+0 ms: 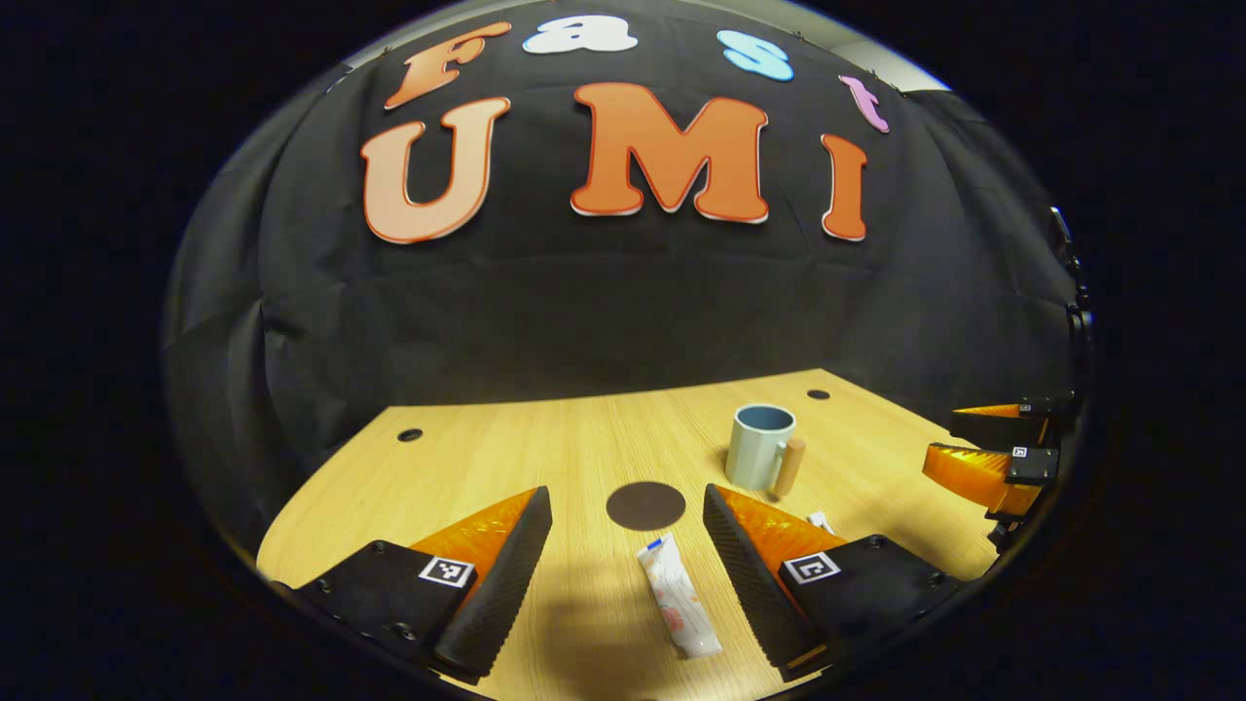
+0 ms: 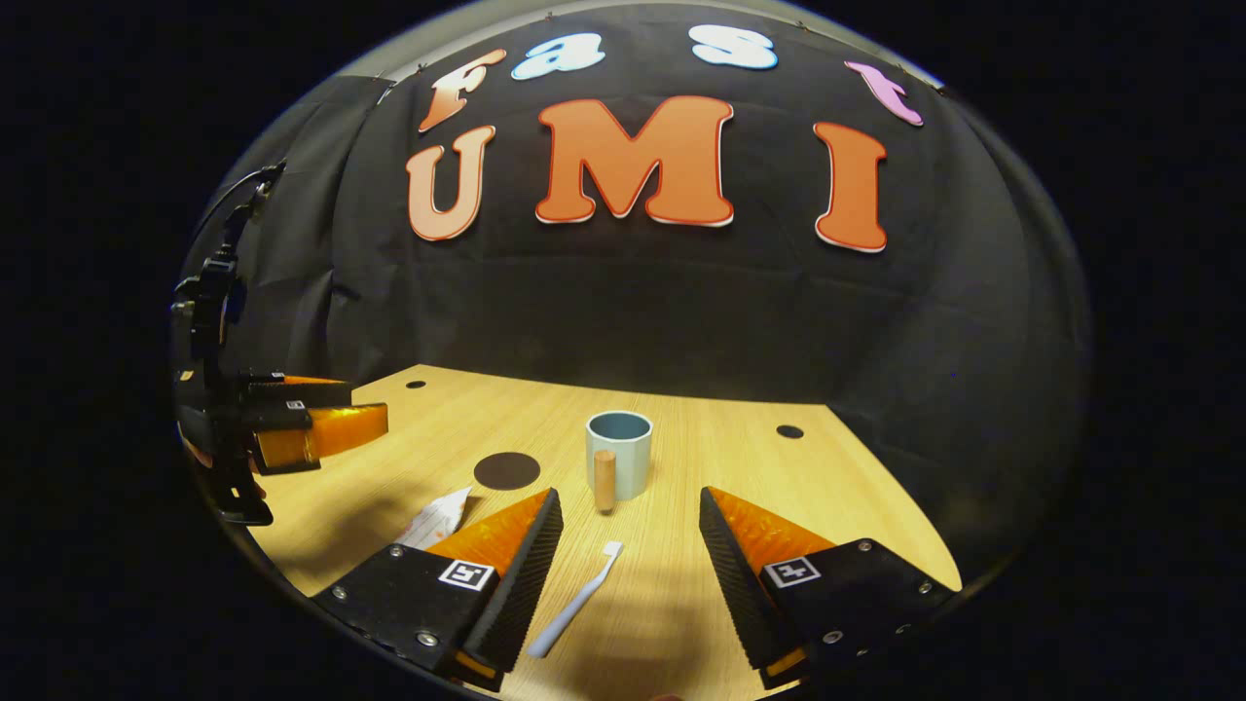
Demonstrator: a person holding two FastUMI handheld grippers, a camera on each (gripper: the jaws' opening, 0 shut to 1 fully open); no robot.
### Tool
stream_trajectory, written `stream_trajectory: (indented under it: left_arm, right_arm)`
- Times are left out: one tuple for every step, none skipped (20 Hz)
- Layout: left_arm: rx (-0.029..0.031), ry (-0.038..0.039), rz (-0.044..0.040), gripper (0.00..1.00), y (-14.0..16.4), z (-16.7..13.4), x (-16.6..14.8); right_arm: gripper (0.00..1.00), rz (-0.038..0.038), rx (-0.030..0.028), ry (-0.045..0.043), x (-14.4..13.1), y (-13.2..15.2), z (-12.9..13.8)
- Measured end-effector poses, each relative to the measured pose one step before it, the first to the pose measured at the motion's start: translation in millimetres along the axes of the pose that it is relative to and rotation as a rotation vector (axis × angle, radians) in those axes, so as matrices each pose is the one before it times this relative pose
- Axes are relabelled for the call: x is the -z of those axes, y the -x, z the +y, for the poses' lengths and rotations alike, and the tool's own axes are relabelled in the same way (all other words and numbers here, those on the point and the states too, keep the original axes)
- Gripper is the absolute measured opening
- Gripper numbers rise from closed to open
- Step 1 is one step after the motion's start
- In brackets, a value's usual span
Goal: Put the toothbrush and toothpaste on the desktop into the cup, then pick up the cup and place it on the coaster on the desktop.
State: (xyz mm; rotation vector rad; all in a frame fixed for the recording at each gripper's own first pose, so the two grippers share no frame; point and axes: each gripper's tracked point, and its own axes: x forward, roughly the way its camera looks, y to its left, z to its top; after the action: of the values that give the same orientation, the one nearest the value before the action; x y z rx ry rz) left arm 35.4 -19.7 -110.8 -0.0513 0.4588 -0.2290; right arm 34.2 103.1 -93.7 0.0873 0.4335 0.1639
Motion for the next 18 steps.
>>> stream_trajectory:
  left_arm:
    - [0.00667,-0.00562,0.03153,0.99,-2.90,-1.97,8.01]
    - [0.00681,-0.00484,0.03175,0.99,-5.21,-3.23,9.29]
    - [0.00776,-0.00730,0.02824,0.99,-3.85,-3.15,6.60]
    - [0.00145,-0.00831,0.03077,1.00,-3.99,-0.57,8.60]
    - [0.00132,-0.00439,0.02460,0.99,-3.83,0.18,6.73]
    - [0.00833,0.00044,0.02339,1.00,-4.72,-3.86,6.36]
    - [0.01043,0.00545,0.02601,1.00,-2.47,-1.42,3.53]
    - [0.01090,0.00603,0.02131,1.00,-1.44,-0.56,4.25]
    - [0.00350,0.00396,0.02131,1.00,-0.39,0.74,2.79]
    - [-0.00055,0.00222,0.01646,0.96,-3.11,-0.28,5.99]
    - [0.00162,0.00280,0.01752,1.00,-2.87,-0.05,4.68]
    - [0.00949,0.00686,0.01567,1.00,-6.47,-4.19,4.93]
    - [0.00950,0.00870,0.01745,1.00,-4.68,-2.82,4.72]
    - [0.00496,0.00292,0.01832,0.96,-0.29,0.79,4.50]
    - [-0.00063,-0.00008,0.00934,0.93,-1.13,-0.10,2.30]
    - [-0.00280,-0.00082,0.01306,0.93,-0.77,1.16,3.40]
    - [-0.00042,0.00022,0.01197,0.93,-1.72,0.40,2.76]
    - [-0.00104,-0.00054,0.01534,0.93,-3.67,-0.34,5.47]
  right_arm:
    - [0.82,0.03357,-0.00665,-0.01158,7.92,-5.27,2.37]
    - [0.81,0.04139,-0.00332,-0.00940,8.38,-4.88,1.52]
    - [0.80,0.04166,-0.00326,-0.00357,10.14,-4.44,1.43]
    - [0.81,0.03341,0.00236,-0.00598,6.34,-4.52,1.12]
    - [0.81,0.03464,0.00035,-0.00328,7.02,-4.98,1.29]
    - [0.80,0.02875,-0.00373,-0.00346,6.98,-7.33,1.67]
    - [0.78,0.02493,0.00106,-0.00299,7.71,-2.43,1.65]
    - [0.78,0.02388,0.00263,-0.00235,3.40,-4.36,1.39]
    - [0.78,0.02483,0.00336,-0.00285,5.92,-3.34,0.58]
    - [0.78,0.02514,-0.00216,0.00201,5.29,-1.94,0.88]
    - [0.77,0.02390,-0.00490,0.00200,6.91,-3.81,4.65]
    - [0.73,0.02230,-0.00783,-0.00100,4.37,-3.10,5.17]
    - [0.68,0.01556,-0.00201,-0.00430,3.36,-3.85,0.76]
    - [0.62,0.01927,0.00502,-0.00551,3.87,-4.02,0.82]
    - [0.61,0.02092,0.00159,-0.00430,4.50,-2.20,2.33]
    - [0.59,0.01931,0.00129,-0.00581,3.41,-2.51,0.74]
    - [0.58,0.01723,0.00175,-0.00567,3.27,-3.59,1.00]
    - [0.55,0.01563,0.00131,-0.00714,3.16,-2.00,1.58]
